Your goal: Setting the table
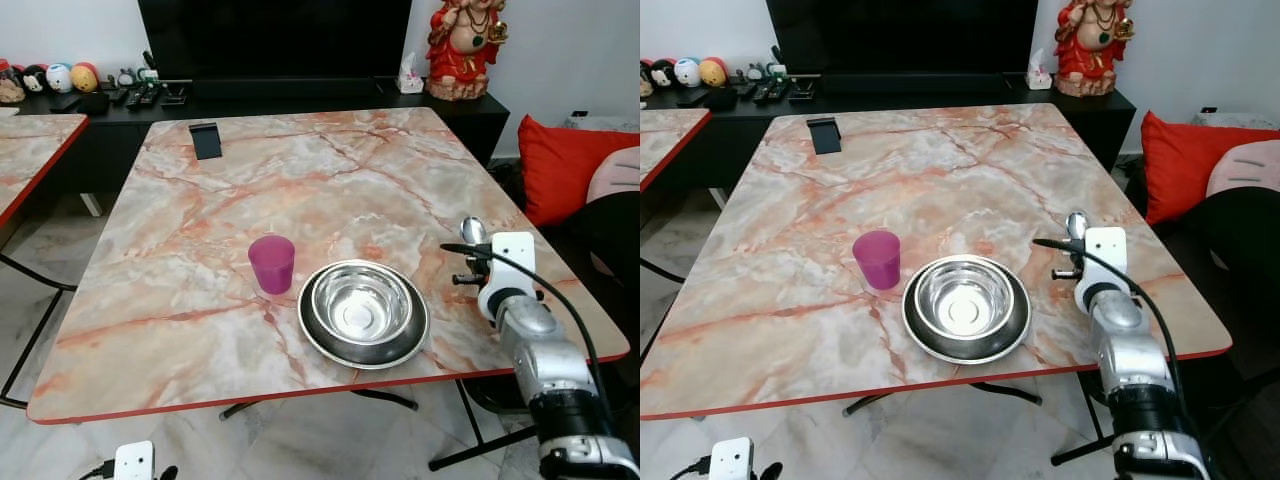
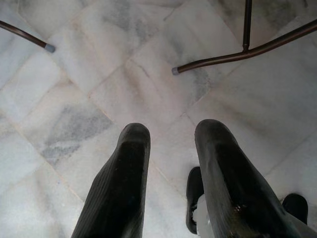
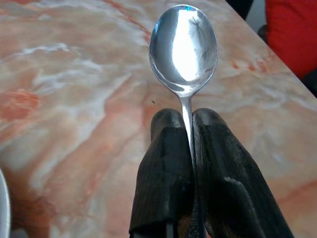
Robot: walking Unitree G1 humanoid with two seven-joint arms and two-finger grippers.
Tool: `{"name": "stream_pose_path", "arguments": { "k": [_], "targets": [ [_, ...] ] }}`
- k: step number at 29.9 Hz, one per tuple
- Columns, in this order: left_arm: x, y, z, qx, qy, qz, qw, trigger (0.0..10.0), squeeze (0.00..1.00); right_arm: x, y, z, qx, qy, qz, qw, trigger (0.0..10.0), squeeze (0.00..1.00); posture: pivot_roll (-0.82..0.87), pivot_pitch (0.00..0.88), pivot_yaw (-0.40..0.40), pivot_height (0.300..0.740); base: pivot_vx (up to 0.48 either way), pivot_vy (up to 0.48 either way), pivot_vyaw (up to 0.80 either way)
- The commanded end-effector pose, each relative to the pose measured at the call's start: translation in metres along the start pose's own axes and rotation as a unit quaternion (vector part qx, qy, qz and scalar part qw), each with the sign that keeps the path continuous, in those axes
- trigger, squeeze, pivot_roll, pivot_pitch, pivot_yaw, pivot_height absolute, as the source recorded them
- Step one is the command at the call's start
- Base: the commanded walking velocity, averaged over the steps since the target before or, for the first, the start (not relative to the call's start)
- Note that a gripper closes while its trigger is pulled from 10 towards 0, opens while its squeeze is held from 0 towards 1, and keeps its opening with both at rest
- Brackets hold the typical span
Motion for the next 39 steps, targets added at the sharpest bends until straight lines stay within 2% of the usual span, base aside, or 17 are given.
{"name": "stream_pose_path", "arguments": {
  "k": [1,7,9,20,24,39],
  "targets": [
    [-0.001,-0.001,-0.007,-0.013,-0.001,0.002,1.000,10.0,0.00,-0.005,0.003,0.000,-0.014,-0.007,0.010,1.000,10.0,0.00,-0.04,0.000,0.001,0.740,0.000,0.000,0.00],
    [-0.001,-0.002,-0.008,-0.014,-0.004,0.002,1.000,10.0,0.00,-0.012,0.006,-0.005,-0.039,-0.007,0.025,0.999,10.0,0.00,-0.04,0.000,-0.004,0.740,0.000,0.000,0.00],
    [0.000,-0.002,-0.008,-0.014,-0.004,0.001,1.000,10.0,0.00,-0.016,0.006,-0.006,-0.046,0.007,0.035,0.998,10.0,0.00,-0.04,0.000,-0.004,0.740,0.000,0.000,0.00],
    [-0.002,-0.003,-0.010,-0.016,-0.003,0.002,1.000,10.0,0.00,-0.022,0.008,-0.013,-0.064,0.016,0.041,0.997,10.0,0.00,-0.04,0.000,-0.004,0.740,0.000,0.000,0.00],
    [-0.003,-0.003,-0.011,-0.017,-0.003,0.003,1.000,10.0,0.00,-0.031,0.006,-0.022,-0.078,0.002,0.059,0.995,10.0,0.00,-0.04,0.000,-0.005,0.740,0.000,0.000,0.00],
    [-0.002,-0.002,-0.007,-0.014,-0.002,0.001,1.000,10.0,0.00,-0.042,0.002,-0.044,-0.105,0.018,0.059,0.993,10.0,0.00,-0.03,0.000,-0.008,0.740,0.000,0.000,0.00]
  ]
}}
Point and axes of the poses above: a point about 5 cm out from each wrist's last joint towards the gripper, its own y axis pointing out of the wrist towards the gripper, its own z axis along the axis of the wrist's last joint, x = y × z, the point moved 6 cm from there along y, pointing out of the wrist towards the gripper
